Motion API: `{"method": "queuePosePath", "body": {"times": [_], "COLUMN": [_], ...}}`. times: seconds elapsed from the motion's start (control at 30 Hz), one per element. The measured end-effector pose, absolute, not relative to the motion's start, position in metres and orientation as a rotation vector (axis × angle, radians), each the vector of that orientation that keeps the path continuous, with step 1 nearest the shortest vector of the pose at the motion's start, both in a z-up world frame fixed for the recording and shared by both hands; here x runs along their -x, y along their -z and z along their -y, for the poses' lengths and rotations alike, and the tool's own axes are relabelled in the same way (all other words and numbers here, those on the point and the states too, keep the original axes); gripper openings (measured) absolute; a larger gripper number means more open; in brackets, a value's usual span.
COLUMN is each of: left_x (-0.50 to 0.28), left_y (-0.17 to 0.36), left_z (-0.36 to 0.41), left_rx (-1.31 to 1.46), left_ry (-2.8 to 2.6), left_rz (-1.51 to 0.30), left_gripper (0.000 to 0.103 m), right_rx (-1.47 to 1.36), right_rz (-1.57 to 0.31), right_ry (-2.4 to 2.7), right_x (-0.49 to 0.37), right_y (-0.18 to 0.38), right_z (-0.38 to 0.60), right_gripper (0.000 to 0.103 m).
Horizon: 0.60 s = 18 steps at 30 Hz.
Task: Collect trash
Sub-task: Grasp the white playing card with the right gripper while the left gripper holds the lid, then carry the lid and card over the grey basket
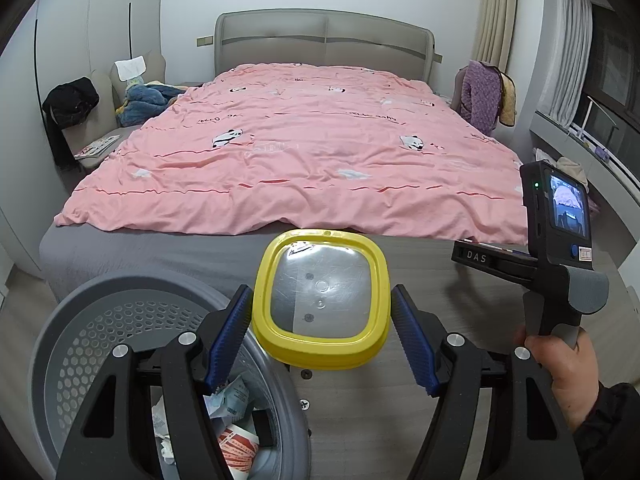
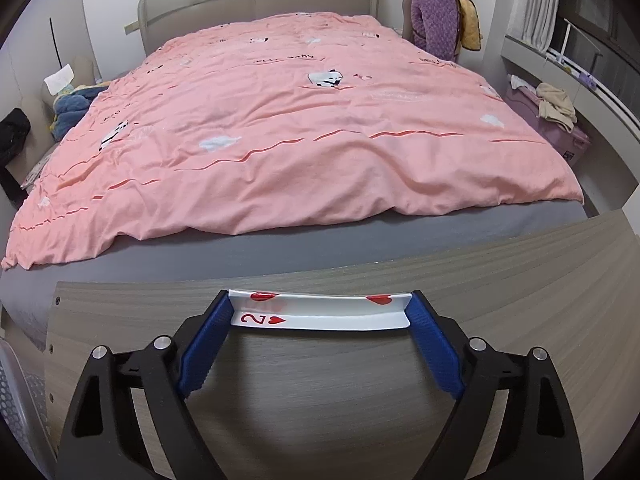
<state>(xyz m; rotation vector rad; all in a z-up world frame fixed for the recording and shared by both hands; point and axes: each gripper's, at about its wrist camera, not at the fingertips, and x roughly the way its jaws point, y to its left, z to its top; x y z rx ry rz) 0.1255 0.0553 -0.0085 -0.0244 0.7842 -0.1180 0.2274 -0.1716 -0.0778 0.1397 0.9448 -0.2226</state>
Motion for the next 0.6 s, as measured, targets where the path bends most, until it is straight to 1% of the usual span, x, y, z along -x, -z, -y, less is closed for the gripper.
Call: {"method": "queuePosePath", "body": {"times": [0.27, 0.6], "left_x": [-0.112, -0.081], "left_y": [0.006, 0.008], "left_z": [-0.066, -0.085], "left_rx": [0.028, 0.022], "left_ry": [0.094, 0.043], "left_rz": [-0.783, -0.797], "left_gripper": [0.068, 0.068], "right_rx": [-0.154, -0.121], "right_rz": [-0.940, -0.913], "right_ry": [0.172, 0.076], "right_x": [-0.200, -0.138], "right_y": [0.074, 0.061], "right_z": [0.168, 0.149], "right_gripper": [0.084, 0.084]}}
